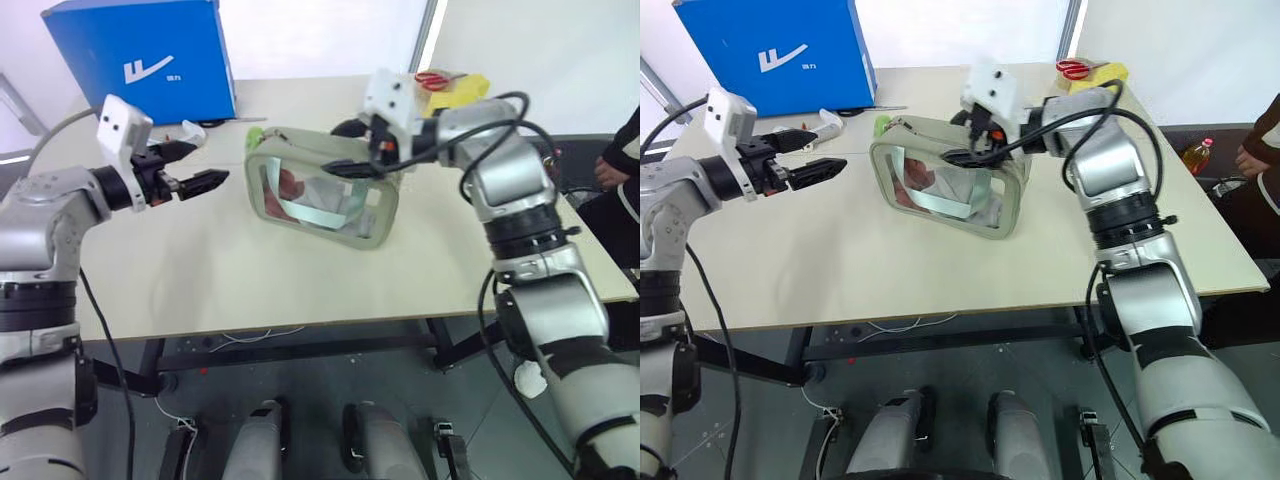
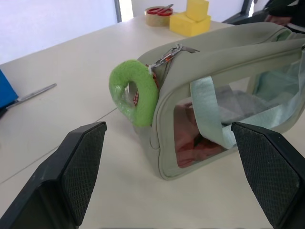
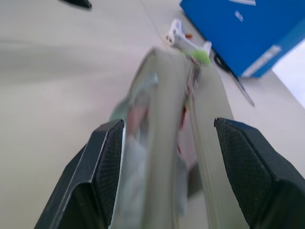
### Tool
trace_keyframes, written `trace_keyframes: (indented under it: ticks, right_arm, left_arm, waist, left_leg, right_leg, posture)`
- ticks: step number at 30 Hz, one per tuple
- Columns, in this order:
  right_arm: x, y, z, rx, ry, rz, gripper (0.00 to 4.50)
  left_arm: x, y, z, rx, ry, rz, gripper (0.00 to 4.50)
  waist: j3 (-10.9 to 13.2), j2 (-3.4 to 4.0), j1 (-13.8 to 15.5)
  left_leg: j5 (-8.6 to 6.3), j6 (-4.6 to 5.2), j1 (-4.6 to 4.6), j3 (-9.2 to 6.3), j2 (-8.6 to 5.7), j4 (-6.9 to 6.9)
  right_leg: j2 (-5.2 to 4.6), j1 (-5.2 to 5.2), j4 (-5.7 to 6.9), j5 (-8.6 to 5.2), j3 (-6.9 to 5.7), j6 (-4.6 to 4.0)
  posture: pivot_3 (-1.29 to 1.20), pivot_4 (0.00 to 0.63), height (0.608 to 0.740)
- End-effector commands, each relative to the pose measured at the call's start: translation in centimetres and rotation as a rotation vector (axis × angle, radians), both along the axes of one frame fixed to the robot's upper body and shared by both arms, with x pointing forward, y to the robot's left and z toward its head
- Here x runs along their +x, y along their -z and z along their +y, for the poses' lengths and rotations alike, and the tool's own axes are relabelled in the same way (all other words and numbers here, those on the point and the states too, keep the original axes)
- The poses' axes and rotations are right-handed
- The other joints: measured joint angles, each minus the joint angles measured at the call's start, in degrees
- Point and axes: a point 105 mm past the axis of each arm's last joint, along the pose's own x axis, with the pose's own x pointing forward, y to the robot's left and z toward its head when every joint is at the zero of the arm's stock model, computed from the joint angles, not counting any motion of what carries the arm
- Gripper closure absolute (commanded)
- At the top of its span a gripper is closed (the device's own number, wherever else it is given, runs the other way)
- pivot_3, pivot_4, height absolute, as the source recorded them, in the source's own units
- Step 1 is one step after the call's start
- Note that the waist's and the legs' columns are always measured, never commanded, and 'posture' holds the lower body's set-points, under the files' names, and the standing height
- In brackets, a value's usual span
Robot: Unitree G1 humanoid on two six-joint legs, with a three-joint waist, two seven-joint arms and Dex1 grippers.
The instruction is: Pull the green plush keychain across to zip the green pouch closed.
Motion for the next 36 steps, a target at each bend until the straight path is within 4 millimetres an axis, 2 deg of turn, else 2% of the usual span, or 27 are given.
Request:
trace_keyframes:
  ticks: [1, 3, 6, 7, 8, 12, 13, 18, 24, 29, 35, 36]
  right_arm:
    - [0.3, 0.2, -0.1, -0.023, 0.025, -0.014, 1.38]
    - [0.7, 1.2, -0.5, -0.055, 0.047, 0.004, 1.38]
    - [0.8, 1.5, -0.7, -0.058, 0.047, 0.019, 1.38]
    - [0.8, 1.4, -0.6, -0.051, 0.041, 0.024, 1.9]
    - [0.8, 1.3, -0.5, -0.047, 0.039, 0.024, 2.13]
    - [1.2, 0.9, -0.2, -0.044, 0.032, 0.003, 4.15]
    - [1.1, 0.6, 0.1, -0.035, 0.012, -0.015, 4.43]
    - [-0.4, 0.1, 1.8, -0.101, -0.167, -0.126, 4.43]
    - [-1.9, -0.1, 2.8, -0.083, -0.293, -0.109, 4.43]
    - [-0.9, 0.8, 3.1, -0.112, -0.221, -0.091, 4.43]
    - [-1.0, 1.6, 3.3, -0.1, -0.205, -0.043, 4.43]
    - [-1.1, 1.5, 3.3, -0.087, -0.202, -0.021, 4.13]
  left_arm:
    - [-0.3, -1.8, -0.1, 0.012, 0.007, -0.063, 0.0]
    - [-0.4, -1.7, 0.1, 0.015, 0.0, -0.063, 0.0]
    - [-0.6, -1.7, 0.3, 0.014, -0.007, -0.064, 0.0]
    - [-0.6, -1.7, 0.3, 0.013, -0.01, -0.064, 0.0]
    - [-0.7, -1.7, 0.4, 0.013, -0.013, -0.064, 0.0]
    - [-0.8, -1.7, 0.5, 0.014, -0.021, -0.068, 0.0]
    - [-0.8, -1.8, 0.6, 0.014, -0.026, -0.071, 0.0]
    - [-0.9, -2.3, 1.8, 0.018, -0.068, -0.086, 0.0]
    - [-1.0, -2.7, 2.7, 0.024, -0.099, -0.102, 0.0]
    - [-1.1, -2.6, 2.5, 0.019, -0.098, -0.103, 0.0]
    - [-1.1, -2.6, 2.5, 0.023, -0.096, -0.1, 0.0]
    - [-1.0, -2.5, 2.6, 0.024, -0.097, -0.099, 0.0]
  waist:
    - [0.0, -0.01, 0.32]
    - [-0.01, -0.01, 0.3]
    - [-0.01, -0.01, 0.03]
    - [-0.01, -0.01, -0.03]
    - [-0.01, -0.01, -0.06]
    - [-0.01, -0.01, -0.09]
    - [-0.01, -0.01, -0.11]
    - [0.0, -0.01, -0.26]
    - [-0.01, -0.01, -0.29]
    - [-0.01, -0.01, -0.19]
    - [-0.01, -0.01, -0.13]
    - [-0.01, -0.01, -0.14]
  left_leg:
    - [-0.01, 0.02, 0.0, 0.0, 0.0, 0.04]
    - [-0.03, 0.06, 0.01, -0.03, -0.02, 0.11]
    - [-0.05, 0.08, 0.03, -0.03, -0.02, 0.12]
    - [-0.05, 0.08, 0.05, -0.03, -0.02, 0.12]
    - [-0.05, 0.08, 0.05, -0.03, -0.01, 0.11]
    - [-0.05, 0.09, 0.07, -0.02, -0.01, 0.12]
    - [-0.06, 0.09, 0.07, -0.03, -0.01, 0.12]
    - [-0.06, 0.09, 0.06, -0.03, 0.0, 0.11]
    - [-0.06, 0.1, 0.06, -0.02, 0.01, 0.11]
    - [-0.06, 0.09, 0.06, -0.02, 0.01, 0.12]
    - [-0.07, 0.09, 0.06, -0.02, 0.0, 0.12]
    - [-0.07, 0.09, 0.06, -0.03, 0.0, 0.12]
  right_leg:
    - [0.0, 0.02, 0.0, 0.0, -0.01, 0.0]
    - [-0.01, 0.11, -0.04, 0.0, -0.05, 0.0]
    - [-0.02, 0.15, -0.06, 0.0, -0.05, 0.0]
    - [-0.01, 0.15, -0.05, 0.0, -0.05, 0.0]
    - [-0.01, 0.15, -0.05, 0.0, -0.05, 0.0]
    - [0.0, 0.16, -0.04, 0.0, -0.04, 0.0]
    - [0.0, 0.16, -0.05, 0.0, -0.04, 0.01]
    - [0.0, 0.15, -0.05, 0.0, -0.04, 0.01]
    - [0.02, 0.12, -0.04, 0.0, -0.04, 0.01]
    - [0.01, 0.13, -0.03, 0.0, -0.04, 0.01]
    - [0.0, 0.14, -0.03, 0.0, -0.04, 0.01]
    - [0.0, 0.14, -0.03, 0.0, -0.04, 0.01]
  posture:
    - [0.0, 0.15, 0.74]
    - [0.0, 0.15, 0.74]
    - [0.0, 0.15, 0.74]
    - [0.0, 0.15, 0.74]
    - [0.0, 0.15, 0.74]
    - [0.0, 0.15, 0.74]
    - [0.0, 0.15, 0.74]
    - [0.0, 0.15, 0.74]
    - [0.0, 0.15, 0.74]
    - [0.0, 0.15, 0.74]
    - [0.0, 0.15, 0.74]
    - [0.0, 0.15, 0.74]
